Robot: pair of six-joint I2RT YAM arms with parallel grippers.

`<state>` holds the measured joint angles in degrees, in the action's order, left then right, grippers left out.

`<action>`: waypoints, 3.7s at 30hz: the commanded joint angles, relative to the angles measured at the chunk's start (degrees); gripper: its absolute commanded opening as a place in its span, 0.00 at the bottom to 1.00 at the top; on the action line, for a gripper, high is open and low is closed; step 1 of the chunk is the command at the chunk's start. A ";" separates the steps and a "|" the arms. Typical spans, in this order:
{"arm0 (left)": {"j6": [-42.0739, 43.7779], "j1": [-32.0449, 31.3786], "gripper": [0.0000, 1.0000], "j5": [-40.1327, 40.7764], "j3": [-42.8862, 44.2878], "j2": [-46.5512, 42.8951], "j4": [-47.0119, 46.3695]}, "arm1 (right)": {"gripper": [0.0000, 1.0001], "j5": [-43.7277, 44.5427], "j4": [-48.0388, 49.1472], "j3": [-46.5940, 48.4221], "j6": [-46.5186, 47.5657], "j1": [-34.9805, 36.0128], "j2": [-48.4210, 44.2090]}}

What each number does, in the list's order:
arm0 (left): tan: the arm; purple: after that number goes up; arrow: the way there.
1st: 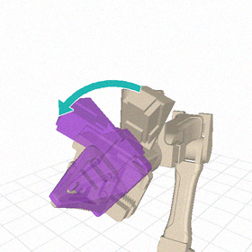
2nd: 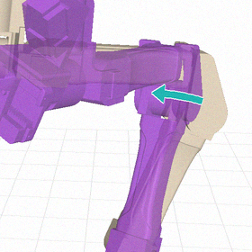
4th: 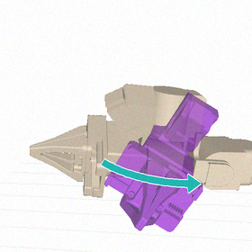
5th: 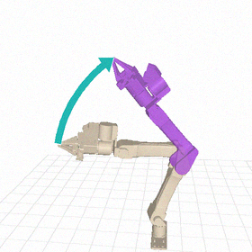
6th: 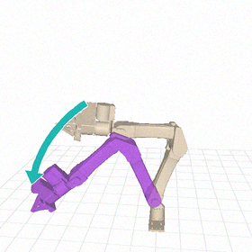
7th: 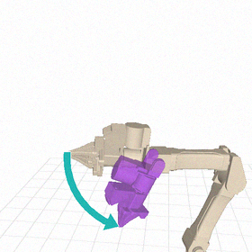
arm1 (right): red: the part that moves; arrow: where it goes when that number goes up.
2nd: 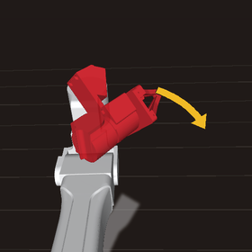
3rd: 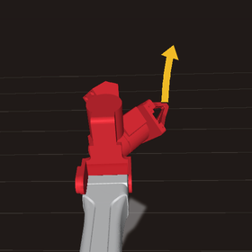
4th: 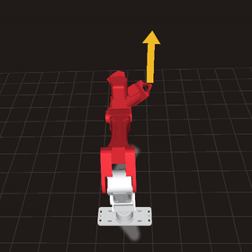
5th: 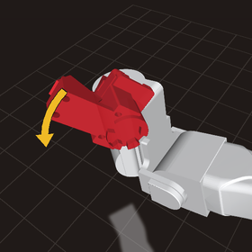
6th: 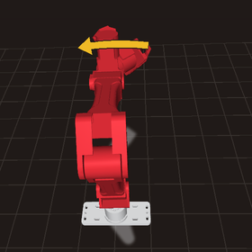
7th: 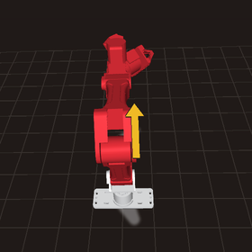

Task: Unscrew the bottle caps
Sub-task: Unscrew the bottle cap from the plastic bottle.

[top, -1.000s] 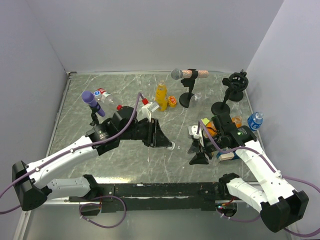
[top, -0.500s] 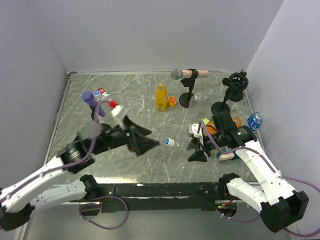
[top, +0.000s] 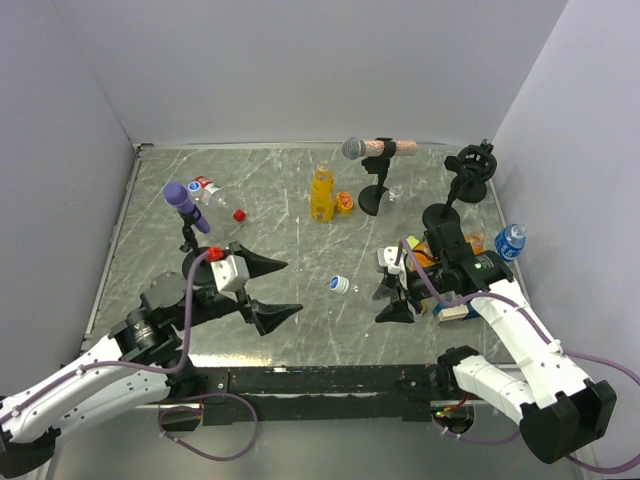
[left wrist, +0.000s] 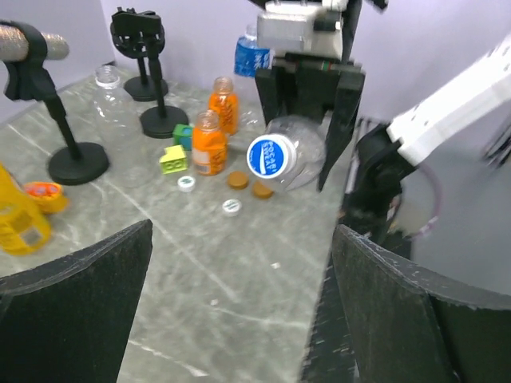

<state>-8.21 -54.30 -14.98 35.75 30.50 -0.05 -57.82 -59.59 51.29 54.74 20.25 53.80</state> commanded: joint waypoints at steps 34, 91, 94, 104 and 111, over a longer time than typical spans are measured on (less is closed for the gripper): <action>28.51 -0.28 0.80 -21.66 13.65 26.01 -5.75 | 0.28 -3.44 0.09 0.92 2.30 -1.09 0.34; -21.10 -3.97 0.97 2.68 28.34 24.19 14.92 | 0.29 -3.61 -0.26 1.27 2.56 -1.09 0.78; -4.43 -3.97 0.96 0.32 22.11 17.51 12.10 | 0.29 -3.61 -0.44 1.27 2.74 -1.09 0.78; 23.49 -3.97 0.97 -6.99 9.51 13.25 3.48 | 0.29 -3.26 0.35 0.31 1.95 -1.27 -0.10; 24.47 -3.97 0.99 -9.80 12.51 20.47 -1.25 | 0.29 -3.26 0.09 0.57 2.04 -1.18 0.43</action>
<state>12.99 -58.19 -21.80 44.91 49.43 6.22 -59.55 -60.66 51.40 55.57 19.25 54.70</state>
